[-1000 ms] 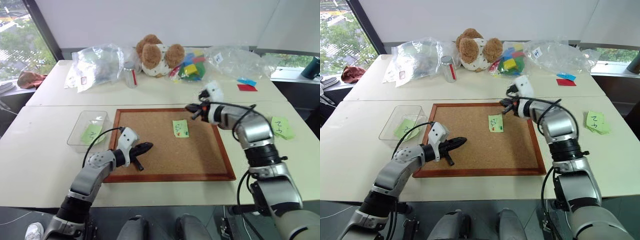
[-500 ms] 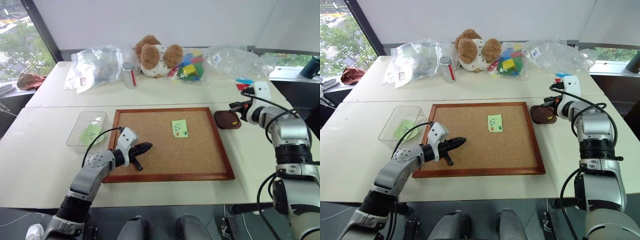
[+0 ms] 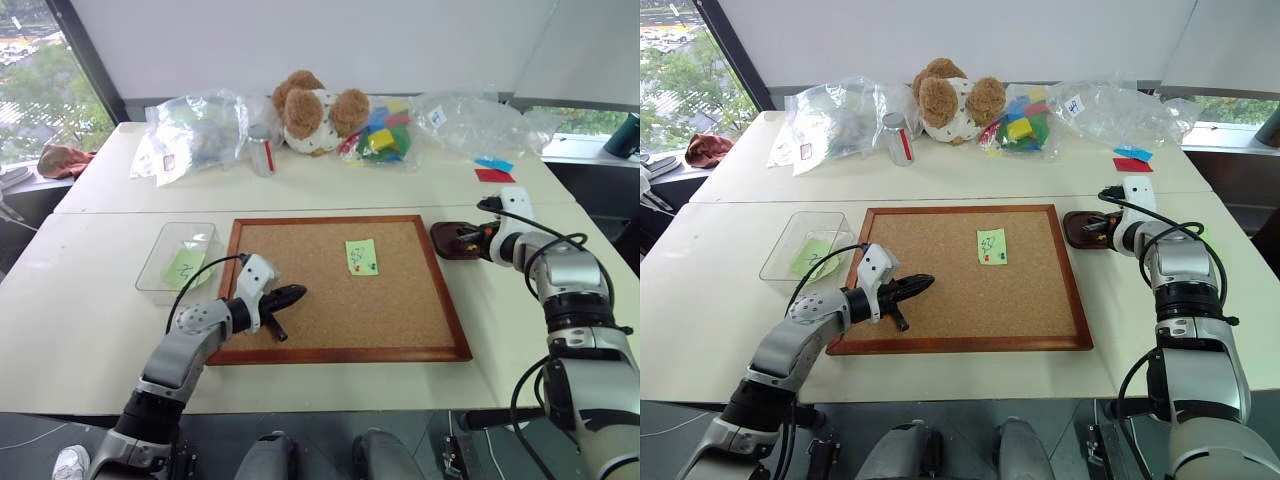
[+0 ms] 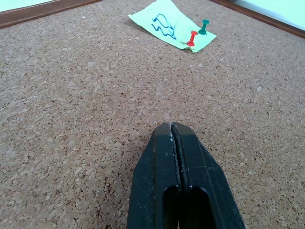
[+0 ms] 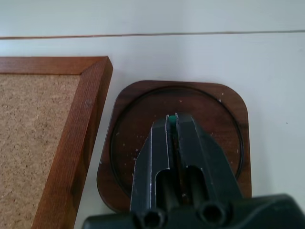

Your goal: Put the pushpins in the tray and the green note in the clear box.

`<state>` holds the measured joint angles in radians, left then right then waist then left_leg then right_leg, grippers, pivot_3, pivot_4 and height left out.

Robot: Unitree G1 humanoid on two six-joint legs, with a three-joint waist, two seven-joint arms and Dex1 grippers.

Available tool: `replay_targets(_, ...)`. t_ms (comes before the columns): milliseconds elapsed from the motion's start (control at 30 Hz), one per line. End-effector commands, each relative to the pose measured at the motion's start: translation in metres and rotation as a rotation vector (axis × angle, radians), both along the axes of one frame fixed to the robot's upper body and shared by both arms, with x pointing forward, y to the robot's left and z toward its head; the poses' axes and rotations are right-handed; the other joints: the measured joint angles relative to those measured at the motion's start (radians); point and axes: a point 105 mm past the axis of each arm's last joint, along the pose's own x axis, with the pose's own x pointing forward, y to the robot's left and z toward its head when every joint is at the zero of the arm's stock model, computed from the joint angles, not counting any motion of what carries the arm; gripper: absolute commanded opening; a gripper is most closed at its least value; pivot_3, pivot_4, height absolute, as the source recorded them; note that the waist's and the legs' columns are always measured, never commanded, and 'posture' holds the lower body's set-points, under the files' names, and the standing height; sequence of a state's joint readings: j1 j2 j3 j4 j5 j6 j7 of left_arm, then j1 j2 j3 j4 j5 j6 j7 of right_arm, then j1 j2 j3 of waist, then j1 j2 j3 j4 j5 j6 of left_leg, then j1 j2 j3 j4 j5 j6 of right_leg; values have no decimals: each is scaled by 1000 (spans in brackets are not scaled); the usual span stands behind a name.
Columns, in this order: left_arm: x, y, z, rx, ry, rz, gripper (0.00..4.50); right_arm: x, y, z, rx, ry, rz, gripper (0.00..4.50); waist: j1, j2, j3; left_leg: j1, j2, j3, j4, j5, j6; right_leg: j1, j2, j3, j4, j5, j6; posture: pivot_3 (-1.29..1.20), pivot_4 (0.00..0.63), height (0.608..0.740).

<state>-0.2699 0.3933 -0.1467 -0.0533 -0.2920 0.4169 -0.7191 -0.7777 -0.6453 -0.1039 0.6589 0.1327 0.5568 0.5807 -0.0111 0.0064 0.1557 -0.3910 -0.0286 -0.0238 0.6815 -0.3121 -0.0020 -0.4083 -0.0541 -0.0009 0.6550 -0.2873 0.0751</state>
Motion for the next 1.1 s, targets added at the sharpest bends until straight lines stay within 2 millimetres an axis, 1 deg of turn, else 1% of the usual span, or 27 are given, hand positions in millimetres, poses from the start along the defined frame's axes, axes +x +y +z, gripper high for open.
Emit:
replay_targets(33, -5, 3, -15, 27, 59, 8, 0, 2, 1, 11, 5, -43, 10, 1876, 0, 0, 0, 0, 0, 0, 0, 0, 0, 0, 0, 0, 0, 0, 0, 0, 150, 740)
replay_targets(200, -6, 2, -16, 28, 62, 4, 0, 1, 4, 22, 15, -68, 20, 4444, 0, 0, 0, 0, 0, 0, 0, 0, 0, 0, 0, 0, 0, 0, 0, 0, 150, 740)
replay_targets(233, -6, 2, -16, 28, 63, 3, 0, 1, 5, 24, 18, -74, 23, 4483, 0, 0, 0, 0, 0, 0, 0, 0, 0, 0, 0, 0, 0, 0, 0, 0, 150, 740)
replay_targets(333, -5, 2, -16, 29, 63, 2, 0, 0, 8, 33, 25, -95, 37, 4483, 0, 0, 0, 0, 0, 0, 0, 0, 0, 0, 0, 0, 0, 0, 0, 0, 150, 740)
replay_targets(400, -6, 2, -16, 29, 64, 2, 0, -3, 14, 43, 33, -118, 67, 4483, 1, 0, 0, 0, 0, 0, 0, 0, 0, 0, 0, 0, 0, 0, 0, 0, 150, 740)
replay_targets(467, -5, 2, -16, 30, 64, 2, 0, -10, 27, 54, 38, -141, 141, 4483, 1, 0, 0, 0, 0, 0, 0, 0, 0, 0, 0, 0, 0, 0, 0, 0, 150, 740)
replay_targets(533, -5, 3, -16, 30, 64, 3, 0, -20, 48, 64, 30, -170, 257, 4483, 1, 0, 0, 0, 0, 0, 0, 0, 0, 0, 0, 0, 0, 0, 0, 0, 150, 740)
replay_targets(600, -5, 3, -16, 30, 64, 3, 0, -30, 64, 68, 27, -178, 337, 4483, 1, 0, 0, 0, 0, 0, -1, 0, 0, 0, 0, 0, 0, 0, 0, 0, 150, 740)
replay_targets(667, -5, 2, -16, 30, 64, 2, 0, -44, 86, 65, -3, -169, 457, 4483, 1, 0, 0, 0, 0, 0, 0, 0, 0, 0, 0, 0, 0, 0, 0, 0, 150, 740)
replay_targets(700, -5, 2, -16, 30, 64, 1, 0, -52, 97, 60, -19, -157, 517, 4483, 2, 0, 0, 0, 0, 0, 0, 0, 1, 0, 0, 0, 0, 0, 0, 0, 150, 740)
replay_targets(800, -5, 2, -16, 28, 65, -1, 0, -66, 123, 47, -21, -131, 623, 4483, 1, 0, 0, 0, 0, -1, -1, 0, 1, 0, 0, 0, -1, 0, 0, 0, 150, 740)
replay_targets(900, -4, 1, -16, 26, 64, -1, 0, -72, 138, 32, -27, -99, 665, 4483, 1, 0, 0, 0, 0, -1, 0, 0, 1, 0, 0, 0, -1, 0, 0, 0, 150, 740)
replay_targets(967, -4, 1, -15, 21, 64, 1, 0, -73, 142, 25, -30, -90, 673, 3987, 1, 0, 0, 0, 0, -1, 0, -1, 1, 0, -1, 0, -1, 0, 0, 0, 150, 740)
replay_targets(1000, -3, 2, -15, 20, 63, 2, 0, -71, 142, 23, -30, -86, 664, 3666, 2, 0, 0, 0, 0, -1, 0, -1, 1, 0, -1, 0, -1, 0, 0, 0, 150, 740)
replay_targets(1067, -3, 2, -14, 19, 62, 4, 0, -67, 143, 20, -23, -83, 641, 2795, 2, 0, 0, 0, 0, -1, 0, -1, 1, 0, -1, 0, -1, 0, 0, 0, 150, 740)
replay_targets(1100, -3, 2, -14, 17, 62, 5, 0, -65, 144, 18, -21, -80, 638, 2795, 1, 0, 0, 0, 0, -1, 0, -1, 1, 0, -1, 0, -1, 0, 0, 0, 150, 740)
